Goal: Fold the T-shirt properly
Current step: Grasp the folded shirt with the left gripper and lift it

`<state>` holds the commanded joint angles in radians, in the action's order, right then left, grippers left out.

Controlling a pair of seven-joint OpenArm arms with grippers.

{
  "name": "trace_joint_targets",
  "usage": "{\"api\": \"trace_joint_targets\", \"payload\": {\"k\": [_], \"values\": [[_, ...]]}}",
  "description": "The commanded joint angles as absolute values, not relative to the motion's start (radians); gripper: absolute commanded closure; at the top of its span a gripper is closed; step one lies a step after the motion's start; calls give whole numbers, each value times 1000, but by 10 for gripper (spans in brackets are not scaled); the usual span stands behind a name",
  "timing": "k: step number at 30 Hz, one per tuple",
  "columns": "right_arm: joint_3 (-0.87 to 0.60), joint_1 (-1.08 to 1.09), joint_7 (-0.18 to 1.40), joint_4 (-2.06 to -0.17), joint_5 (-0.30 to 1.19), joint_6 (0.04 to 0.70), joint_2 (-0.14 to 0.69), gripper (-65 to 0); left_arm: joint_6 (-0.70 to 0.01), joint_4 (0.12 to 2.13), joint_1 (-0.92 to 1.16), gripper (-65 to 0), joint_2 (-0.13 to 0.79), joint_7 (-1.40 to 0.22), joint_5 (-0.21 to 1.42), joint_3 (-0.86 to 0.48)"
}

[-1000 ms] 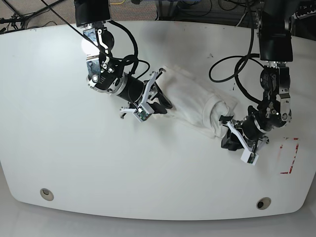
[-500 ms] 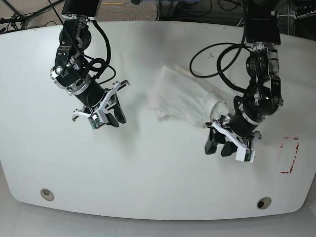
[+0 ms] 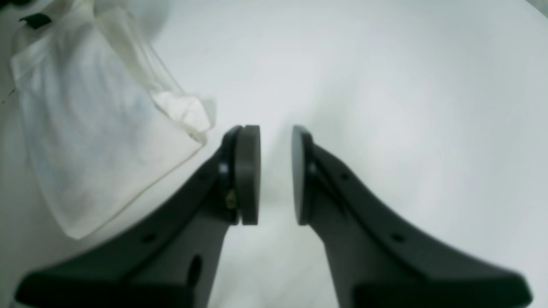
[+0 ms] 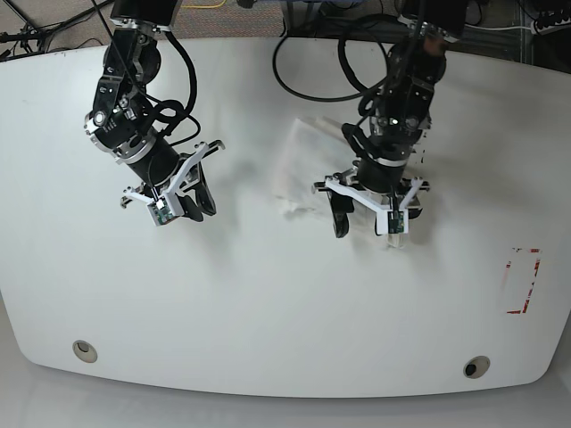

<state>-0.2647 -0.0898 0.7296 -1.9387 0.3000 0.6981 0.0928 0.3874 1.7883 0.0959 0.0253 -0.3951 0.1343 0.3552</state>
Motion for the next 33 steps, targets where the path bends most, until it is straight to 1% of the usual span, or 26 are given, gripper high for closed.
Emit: {"api": "trace_joint_targets", "payload": {"k": [4, 5, 8, 9, 15, 18, 20, 24, 27, 28, 29, 31, 33], "values": [[-265, -93, 730, -1939, 302, 698, 91, -119, 478, 1732, 139, -374, -21, -367, 45, 390], [-263, -93, 730, -1939, 302, 698, 91, -119, 510, 1715, 151, -374, -30, -357, 21, 395], [-262, -94, 730, -1939, 302, 698, 90, -119, 565, 1664, 165, -375, -48, -331, -13, 403], [-262, -94, 730, -1939, 302, 698, 90, -119, 575, 1633, 163, -375, -53, -321, -15, 412], [-262, -99, 730, -1939, 303, 698, 90, -119, 575, 1498, 147, -376, -53, -320, -15, 455], [-260, -99, 730, -1939, 303, 698, 90, -119, 558, 1449, 120, -376, -48, -320, -15, 456], [-260, -101, 730, -1939, 303, 698, 90, -119, 530, 1425, 113, -376, -30, -323, -15, 455], [-260, -102, 730, -1940, 303, 698, 90, -119, 444, 1425, 108, -376, 59, -323, -15, 456], [-260, -102, 730, -1940, 303, 698, 90, -119, 326, 1426, 87, -376, 125, -323, -15, 460], [-260, -102, 730, -1942, 303, 698, 90, -119, 257, 1426, 74, -376, 160, -323, -15, 456], [-260, -102, 730, -1943, 303, 698, 90, -119, 223, 1425, 68, -376, 174, -323, -15, 456], [-260, -108, 730, -1943, 303, 698, 90, -119, 90, 1420, 54, -376, 234, -323, -15, 455], [-260, -108, 730, -1943, 303, 698, 90, -119, -10, 1417, 39, -376, 280, -323, -15, 453]]}}
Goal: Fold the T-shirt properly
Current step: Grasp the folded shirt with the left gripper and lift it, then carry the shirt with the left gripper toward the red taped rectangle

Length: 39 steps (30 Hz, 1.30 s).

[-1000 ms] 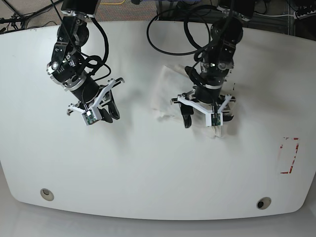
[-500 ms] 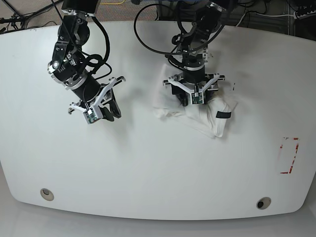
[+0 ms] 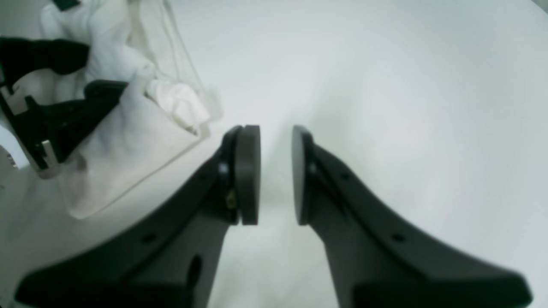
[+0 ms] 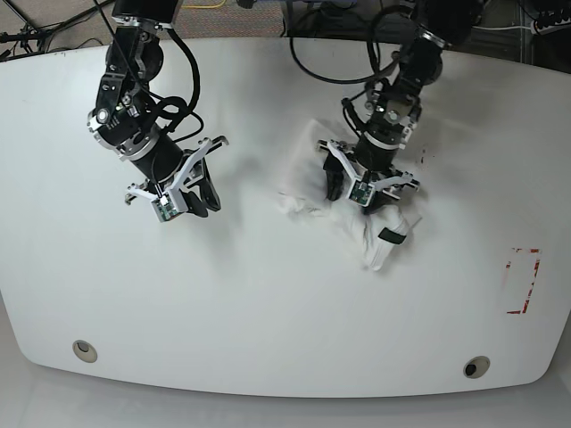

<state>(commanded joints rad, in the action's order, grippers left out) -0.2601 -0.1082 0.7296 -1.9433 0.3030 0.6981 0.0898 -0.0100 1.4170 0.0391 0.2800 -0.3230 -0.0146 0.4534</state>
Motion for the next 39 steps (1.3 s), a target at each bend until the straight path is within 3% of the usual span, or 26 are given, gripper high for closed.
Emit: {"api": "trace_joint_targets", "payload": {"k": [13, 16, 21, 27, 31, 39], "values": [[-260, -116, 730, -1945, 303, 698, 90, -119, -501, 1342, -68, -375, 503, -320, -16, 341], [-260, -116, 730, -1945, 303, 698, 90, -120, -590, 1339, -101, -375, 541, -320, -12, 321], [-259, -116, 730, -1943, 303, 698, 88, -120, -680, 1343, -160, -374, 559, -320, -7, 265], [-259, -114, 730, -1942, 303, 698, 85, -120, -697, 1362, -202, -374, 552, -321, 122, 157], [-259, -114, 730, -1940, 303, 698, 85, -120, -667, 1422, -240, -374, 519, -323, 205, 140], [-259, -113, 730, -1939, 303, 698, 85, -122, -430, 1577, -136, -374, 394, -323, 219, 12]]}}
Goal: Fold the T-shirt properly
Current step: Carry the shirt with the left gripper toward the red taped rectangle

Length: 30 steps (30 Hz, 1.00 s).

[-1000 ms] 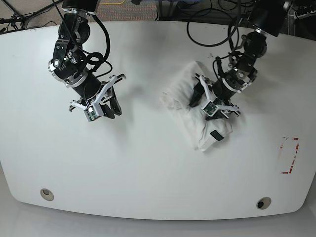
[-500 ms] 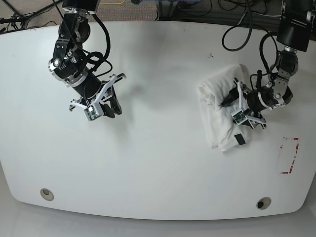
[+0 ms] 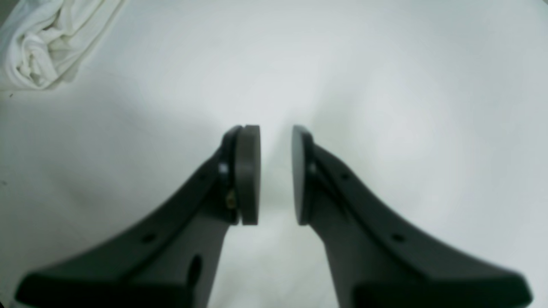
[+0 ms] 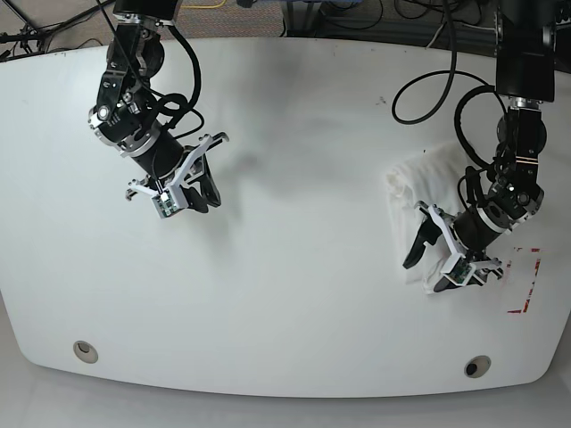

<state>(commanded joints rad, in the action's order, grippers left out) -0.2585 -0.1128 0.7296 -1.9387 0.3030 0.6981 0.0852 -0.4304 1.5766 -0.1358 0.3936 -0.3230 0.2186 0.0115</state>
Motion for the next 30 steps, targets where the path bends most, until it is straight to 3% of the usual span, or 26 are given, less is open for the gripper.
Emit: {"api": "trace_joint_targets", "payload": {"k": [6, 7, 10, 19, 24, 30], "values": [[-259, -114, 730, -1939, 303, 698, 85, -122, -183, 1659, 1, -374, 266, -320, 173, -87], [-259, -113, 730, -1939, 303, 698, 85, -122, -111, 1675, 36, -374, 223, -318, 142, -107], [-257, -113, 730, -1939, 303, 698, 85, -122, -10, 1689, 77, -374, 151, -317, 87, -120], [-257, -111, 730, -1937, 303, 698, 85, -122, 79, 1632, 102, -374, -1, -315, -35, -119], [-257, -111, 730, -1937, 303, 698, 85, -122, 159, 1570, 41, -374, -30, -288, -73, -119], [-257, -114, 730, -1937, 303, 698, 85, -122, 166, 1451, 15, -375, -21, -254, -81, -120]]}}
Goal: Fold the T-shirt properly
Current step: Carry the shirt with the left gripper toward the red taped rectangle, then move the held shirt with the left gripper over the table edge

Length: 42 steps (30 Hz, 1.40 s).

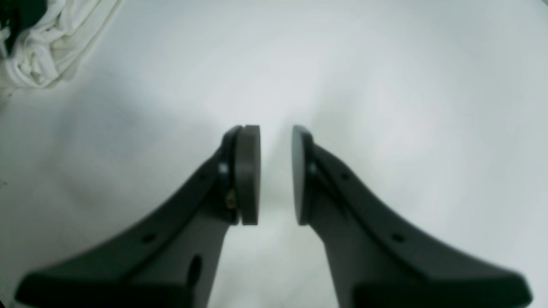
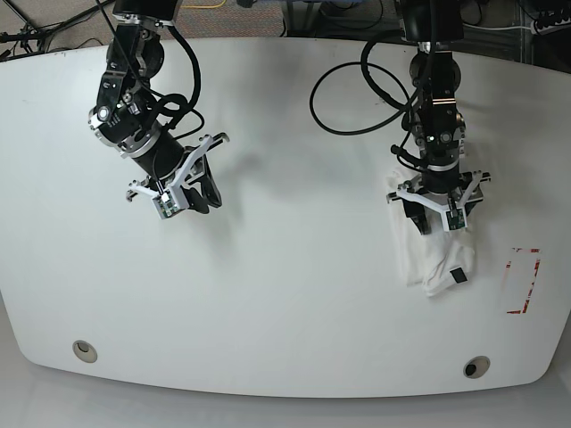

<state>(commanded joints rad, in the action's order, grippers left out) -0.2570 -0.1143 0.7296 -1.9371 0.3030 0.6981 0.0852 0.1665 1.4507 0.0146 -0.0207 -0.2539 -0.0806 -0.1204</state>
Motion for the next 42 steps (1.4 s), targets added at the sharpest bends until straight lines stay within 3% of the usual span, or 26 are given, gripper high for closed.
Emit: {"api": "trace_joint_targets", "payload": {"k": [9, 24, 26, 42], "values": [[-257, -122, 730, -1937, 303, 698, 85, -120, 157, 1244, -21, -375, 104, -249, -77, -119], [-257, -133, 730, -1939, 331, 698, 84, -120, -269, 1124, 10, -376, 394, -255, -82, -166], [-259, -134, 730, -1939, 355, 698, 85, -120, -297, 1125, 36, -376, 440, -255, -81, -174], [-259, -160, 728, -1945, 390, 698, 85, -119, -377, 1122, 199, -376, 633, -213, -76, -377]]}}
